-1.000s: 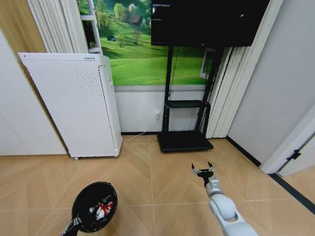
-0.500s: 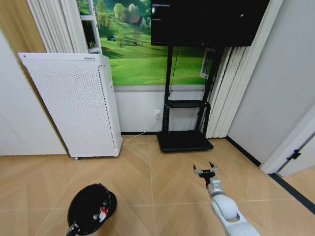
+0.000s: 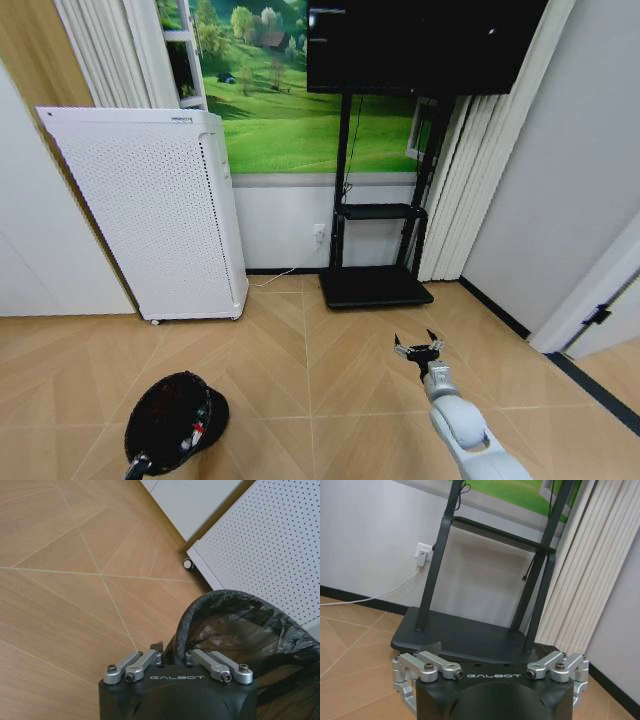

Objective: Pick up the trash bin and place the garbage on the floor into it.

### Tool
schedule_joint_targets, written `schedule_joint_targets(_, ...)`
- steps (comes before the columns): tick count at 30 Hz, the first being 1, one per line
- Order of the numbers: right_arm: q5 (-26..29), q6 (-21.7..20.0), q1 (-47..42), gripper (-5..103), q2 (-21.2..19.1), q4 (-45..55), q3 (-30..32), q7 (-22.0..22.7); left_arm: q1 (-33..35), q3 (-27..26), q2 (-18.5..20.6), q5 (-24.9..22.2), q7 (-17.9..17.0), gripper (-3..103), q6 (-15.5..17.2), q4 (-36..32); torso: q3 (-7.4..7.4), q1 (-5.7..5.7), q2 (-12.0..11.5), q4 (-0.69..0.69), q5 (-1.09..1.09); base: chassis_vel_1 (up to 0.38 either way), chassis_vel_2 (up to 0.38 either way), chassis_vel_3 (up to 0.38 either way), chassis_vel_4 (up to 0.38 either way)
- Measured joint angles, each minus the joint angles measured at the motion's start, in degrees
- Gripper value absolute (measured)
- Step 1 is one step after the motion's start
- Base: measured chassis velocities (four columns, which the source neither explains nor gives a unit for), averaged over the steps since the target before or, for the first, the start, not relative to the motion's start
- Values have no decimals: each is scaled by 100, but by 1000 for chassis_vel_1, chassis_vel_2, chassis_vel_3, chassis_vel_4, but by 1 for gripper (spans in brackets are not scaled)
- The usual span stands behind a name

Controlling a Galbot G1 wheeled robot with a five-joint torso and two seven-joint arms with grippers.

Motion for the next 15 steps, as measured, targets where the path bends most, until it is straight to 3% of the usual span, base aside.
schedule_joint_targets(6,-10,-1,28,100,-16,-68,4,-47,-76,-61,41,51,-20,44,28,-2,0,0,0,0,-1,0,0,0,0)
schedule_joint_targets(8,-9,-3,30,100,-18,-82,5,-48,-85,-69,46,50,-26,44,39,-6,0,0,0,0,-1,0,0,0,0)
schedule_joint_targets(13,-9,-22,16,100,19,-108,3,-56,-100,-96,60,84,-12,66,54,-62,0,0,0,1,-2,0,0,0,0)
schedule_joint_targets(15,-9,-29,8,100,29,-108,1,-58,-100,-108,62,96,1,66,59,-84,0,0,0,1,-2,0,0,0,0)
